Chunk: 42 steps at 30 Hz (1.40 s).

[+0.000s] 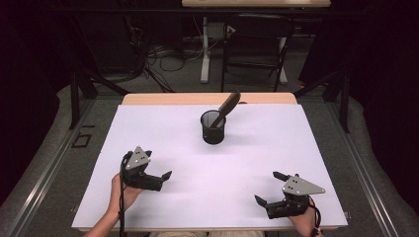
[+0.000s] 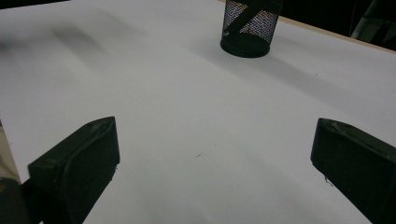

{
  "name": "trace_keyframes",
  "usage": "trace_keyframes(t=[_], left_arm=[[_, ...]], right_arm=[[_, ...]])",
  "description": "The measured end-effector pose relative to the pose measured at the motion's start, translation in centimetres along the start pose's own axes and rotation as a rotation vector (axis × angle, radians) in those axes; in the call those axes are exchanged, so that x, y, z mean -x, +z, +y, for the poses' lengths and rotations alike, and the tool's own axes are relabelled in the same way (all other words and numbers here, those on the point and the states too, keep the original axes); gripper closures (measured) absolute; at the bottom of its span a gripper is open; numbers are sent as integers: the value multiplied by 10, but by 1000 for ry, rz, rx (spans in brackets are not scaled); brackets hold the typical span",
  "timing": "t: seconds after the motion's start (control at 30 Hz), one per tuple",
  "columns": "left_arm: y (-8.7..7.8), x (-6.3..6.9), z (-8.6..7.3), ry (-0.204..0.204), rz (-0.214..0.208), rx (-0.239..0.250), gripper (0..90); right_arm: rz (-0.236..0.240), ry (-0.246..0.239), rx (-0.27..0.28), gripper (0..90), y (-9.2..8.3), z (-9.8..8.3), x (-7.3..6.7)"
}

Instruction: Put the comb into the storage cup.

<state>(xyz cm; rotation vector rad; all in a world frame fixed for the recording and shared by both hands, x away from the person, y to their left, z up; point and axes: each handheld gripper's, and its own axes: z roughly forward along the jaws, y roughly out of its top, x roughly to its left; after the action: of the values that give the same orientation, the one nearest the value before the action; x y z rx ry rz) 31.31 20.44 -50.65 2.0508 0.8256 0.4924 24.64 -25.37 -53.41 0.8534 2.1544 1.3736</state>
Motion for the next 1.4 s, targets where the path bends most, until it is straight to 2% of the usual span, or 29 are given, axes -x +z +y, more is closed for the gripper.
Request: trace_keyframes(t=[0.47,0.97,1.4], left_arm=[[-14,8,-20,-5,19,-4,0],[-33,10,-47,-55,36,0,0],[-44,15,-61,-63,72,-1,0]], right_arm=[[0,2,-4,8,0,0,0],[0,0,-7,8,0,0,0],[0,-1,-8,7,1,0,-1]])
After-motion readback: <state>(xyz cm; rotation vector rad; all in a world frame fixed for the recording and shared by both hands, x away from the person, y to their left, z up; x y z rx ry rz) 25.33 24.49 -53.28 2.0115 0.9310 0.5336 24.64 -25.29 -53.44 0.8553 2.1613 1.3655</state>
